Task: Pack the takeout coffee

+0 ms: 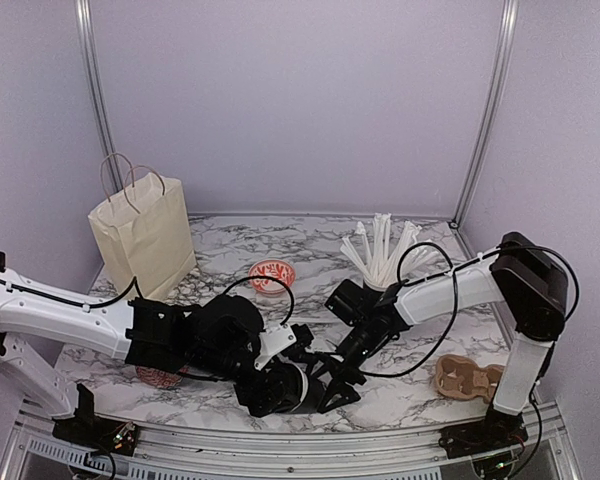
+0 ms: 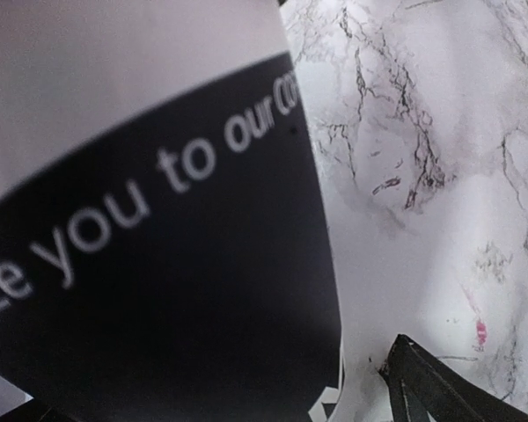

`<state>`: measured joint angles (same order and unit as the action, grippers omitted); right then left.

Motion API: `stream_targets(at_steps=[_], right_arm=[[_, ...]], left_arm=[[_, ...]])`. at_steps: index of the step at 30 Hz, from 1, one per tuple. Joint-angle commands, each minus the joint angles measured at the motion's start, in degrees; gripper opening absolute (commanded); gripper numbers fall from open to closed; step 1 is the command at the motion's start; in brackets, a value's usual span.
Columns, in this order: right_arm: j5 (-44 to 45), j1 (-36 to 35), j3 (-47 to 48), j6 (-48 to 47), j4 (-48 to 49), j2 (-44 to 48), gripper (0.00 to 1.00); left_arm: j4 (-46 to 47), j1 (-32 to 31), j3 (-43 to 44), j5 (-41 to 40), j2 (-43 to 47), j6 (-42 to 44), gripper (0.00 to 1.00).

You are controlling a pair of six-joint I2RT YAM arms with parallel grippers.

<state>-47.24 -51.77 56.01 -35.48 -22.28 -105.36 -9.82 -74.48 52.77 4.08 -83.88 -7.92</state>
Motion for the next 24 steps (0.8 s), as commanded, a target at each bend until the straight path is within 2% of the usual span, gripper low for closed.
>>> stream_targets(at_steps=[1, 9, 17, 24], right_arm=[[2.8, 1.1, -0.6, -0.9, -2.5, 4.0, 0.99], [5.1, 3.2, -2.3, -6.1, -6.9, 10.2, 0.99], [3.9, 3.6, -1.9, -7.2, -7.9, 7.9, 0.99], [3.3, 7.2, -3.0, -9.8, -9.7, 9.4, 0.86]], left_arm=[[-4.1, -0.2, 3.4, 1.9, -1.0, 1.0, 0.89], [-6.7, -0.2, 5.4, 2.1, -1.9, 1.1, 0.88], [-8.3, -0.2, 6.9, 3.0, -4.4, 1.6, 0.87], [-11.7, -0.2, 9.2, 3.2, -4.5, 2.0, 0.87]])
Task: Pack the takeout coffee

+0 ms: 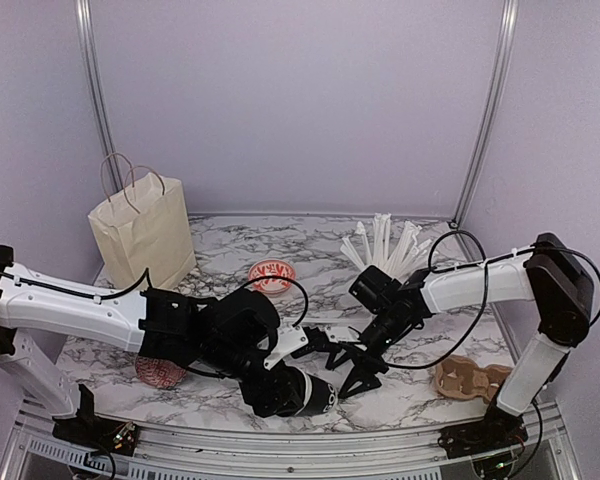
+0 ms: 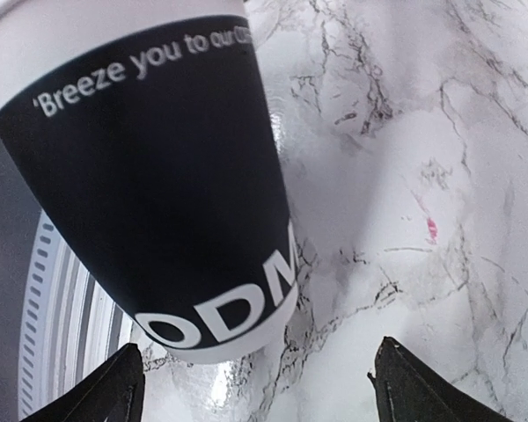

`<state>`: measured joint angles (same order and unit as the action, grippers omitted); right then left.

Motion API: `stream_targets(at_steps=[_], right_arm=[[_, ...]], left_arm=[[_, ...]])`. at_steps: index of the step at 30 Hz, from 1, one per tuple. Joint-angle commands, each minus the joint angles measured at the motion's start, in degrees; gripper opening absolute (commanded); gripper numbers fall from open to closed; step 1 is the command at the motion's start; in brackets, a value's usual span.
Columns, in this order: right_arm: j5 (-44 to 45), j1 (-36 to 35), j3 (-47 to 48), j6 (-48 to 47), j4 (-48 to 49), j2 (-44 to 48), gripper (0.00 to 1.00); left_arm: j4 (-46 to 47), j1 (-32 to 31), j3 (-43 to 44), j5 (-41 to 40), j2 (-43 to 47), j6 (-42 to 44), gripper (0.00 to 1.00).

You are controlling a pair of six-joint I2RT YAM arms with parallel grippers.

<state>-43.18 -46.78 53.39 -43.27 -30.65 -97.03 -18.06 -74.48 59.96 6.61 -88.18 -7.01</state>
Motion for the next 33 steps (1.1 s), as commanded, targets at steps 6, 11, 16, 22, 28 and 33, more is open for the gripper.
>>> stream_targets(at_steps=[6, 11, 16, 22, 28, 33], right_arm=[[-1.5, 2.5, 0.4, -0.9, 1.3, -3.0, 0.64], [-3.5, 2.0, 3.2, 0.2, 2.4, -7.3, 0.57], [-4.4, 0.4, 5.9, 2.8, 4.6, -10.9, 0.56], [-2.3, 0.9, 7.8, 6.4, 4.4, -13.6, 0.57], [-1.9, 6.5, 7.4, 5.5, 2.0, -12.2, 0.61], [-1.3, 7.0, 4.2, 3.1, 0.3, -5.3, 0.60]], left_arm=[[-4.6, -0.2, 3.4, 0.9, -1.6, 1.3, 0.87], [-6.9, -0.2, 4.9, 0.7, -1.9, 0.9, 0.87], [-9.0, -0.2, 6.3, 0.6, -1.8, 0.6, 0.87], [-11.5, -0.3, 7.5, 0.7, -2.7, 0.3, 0.86], [-12.0, -0.3, 7.6, 0.8, -2.5, 0.4, 0.85], [-13.5, -0.3, 9.7, 1.6, -4.8, 0.6, 0.85]])
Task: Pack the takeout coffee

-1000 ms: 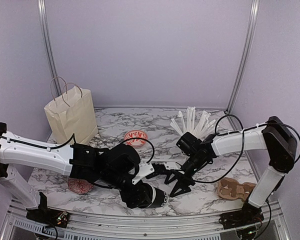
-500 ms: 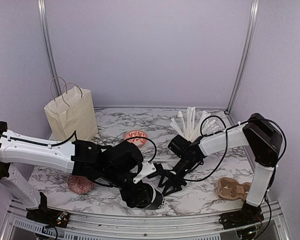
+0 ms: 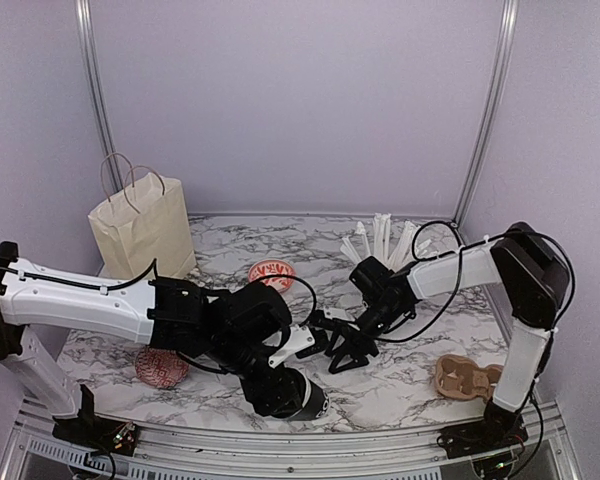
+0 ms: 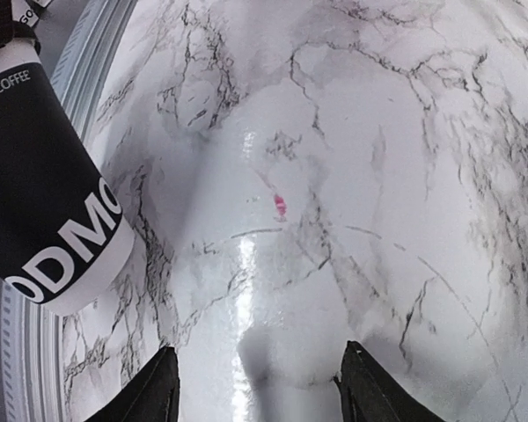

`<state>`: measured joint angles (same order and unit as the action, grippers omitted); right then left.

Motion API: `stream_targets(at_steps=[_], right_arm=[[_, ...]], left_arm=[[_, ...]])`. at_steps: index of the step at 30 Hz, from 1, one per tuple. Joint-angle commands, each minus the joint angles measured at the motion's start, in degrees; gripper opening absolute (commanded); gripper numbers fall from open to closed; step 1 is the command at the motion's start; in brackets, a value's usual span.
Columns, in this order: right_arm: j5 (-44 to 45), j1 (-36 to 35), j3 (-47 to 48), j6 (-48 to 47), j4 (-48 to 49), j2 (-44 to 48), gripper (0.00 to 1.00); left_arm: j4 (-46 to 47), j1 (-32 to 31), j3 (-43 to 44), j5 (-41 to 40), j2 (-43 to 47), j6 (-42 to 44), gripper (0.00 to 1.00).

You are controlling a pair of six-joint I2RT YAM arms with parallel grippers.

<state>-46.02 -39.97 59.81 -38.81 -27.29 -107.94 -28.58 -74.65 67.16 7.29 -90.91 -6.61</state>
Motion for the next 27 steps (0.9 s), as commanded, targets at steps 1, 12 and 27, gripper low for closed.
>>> stream_targets(at_steps=[1, 12, 27], right_arm=[[1.4, 0.2, -3.0, -2.3, -3.6, 7.1, 0.60], [-2.3, -3.0, -7.9, -12.6, -8.5, 10.8, 0.34], [-8.3, -7.8, 3.0, -2.1, -5.8, -3.4, 0.25]], left_arm=[[-3.4, -0.1, 3.0, 0.9, -2.5, 0.2, 0.85], [-4.3, -0.1, 4.4, 0.1, -3.4, -0.6, 0.84], [-5.1, -0.2, 5.5, -2.1, -2.8, -1.6, 0.89]])
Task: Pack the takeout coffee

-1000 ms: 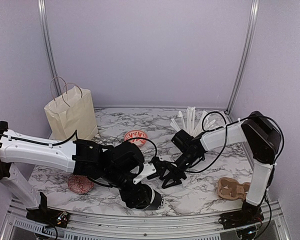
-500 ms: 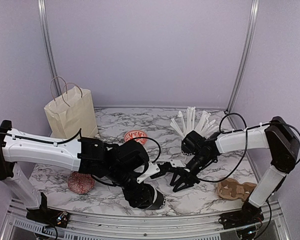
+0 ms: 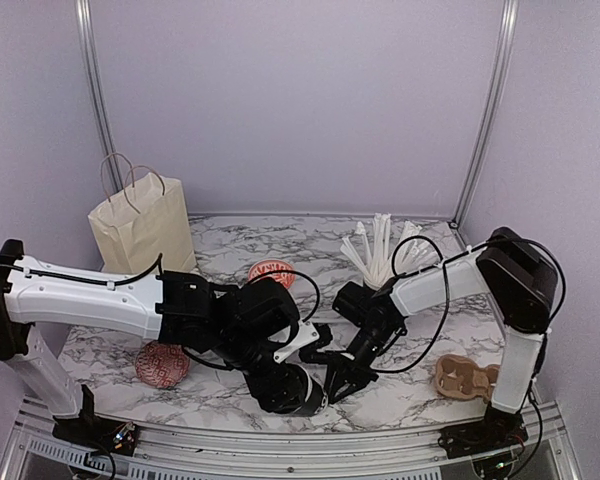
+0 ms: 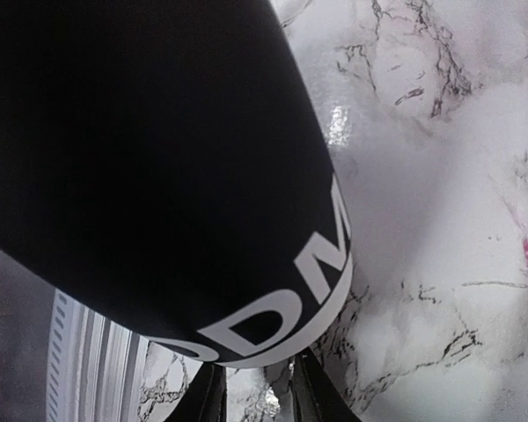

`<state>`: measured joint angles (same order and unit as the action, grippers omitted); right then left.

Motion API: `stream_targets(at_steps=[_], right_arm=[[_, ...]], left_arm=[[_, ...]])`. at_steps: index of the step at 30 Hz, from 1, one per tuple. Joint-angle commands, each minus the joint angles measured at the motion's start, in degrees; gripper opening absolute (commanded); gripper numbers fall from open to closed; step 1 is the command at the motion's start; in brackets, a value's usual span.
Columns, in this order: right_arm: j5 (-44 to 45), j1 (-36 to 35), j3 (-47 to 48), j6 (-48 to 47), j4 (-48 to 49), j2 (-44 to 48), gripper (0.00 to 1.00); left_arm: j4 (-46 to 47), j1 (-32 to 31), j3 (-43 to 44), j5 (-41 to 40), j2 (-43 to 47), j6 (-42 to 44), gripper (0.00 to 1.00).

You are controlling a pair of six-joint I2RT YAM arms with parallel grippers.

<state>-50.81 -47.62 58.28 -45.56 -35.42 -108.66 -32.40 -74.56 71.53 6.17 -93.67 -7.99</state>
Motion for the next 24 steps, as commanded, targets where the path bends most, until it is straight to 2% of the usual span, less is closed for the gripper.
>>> stream_targets(at_steps=[1, 4, 6, 16, 19, 21, 24], right_arm=[[-3.4, -0.2, 5.0, 5.5, 2.9, -3.5, 0.25], [-3.3, -0.2, 5.8, 7.3, 3.8, -5.5, 0.24], [-2.8, -0.2, 6.0, 8.3, 4.2, -6.4, 0.24], [-0.6, 1.1, 5.7, 10.8, 5.2, -8.1, 0.25], [-0.7, 2.3, 5.8, 10.3, 4.3, -7.4, 0.26], [-1.1, 3.5, 5.8, 8.9, 2.8, -5.8, 0.32], [-0.2, 4.6, 5.0, 4.6, 1.9, -0.4, 0.51]], left_arm=[[-1.3, -0.3, 1.1, -1.6, -0.1, 0.0, 0.90], [-1.3, -0.3, 1.2, -3.0, -0.2, 0.4, 0.92], [-1.3, -0.3, 1.2, -3.9, -0.2, 0.8, 0.98], [-0.6, -0.3, 2.5, -8.7, -0.8, 2.6, 0.99], [0.5, -0.3, 2.9, -12.6, 0.6, 2.3, 0.99], [0.8, -0.5, 2.5, -16.2, 2.9, 2.1, 0.99], [0.8, -0.6, 0.2, -26.4, 8.7, 0.7, 0.99]])
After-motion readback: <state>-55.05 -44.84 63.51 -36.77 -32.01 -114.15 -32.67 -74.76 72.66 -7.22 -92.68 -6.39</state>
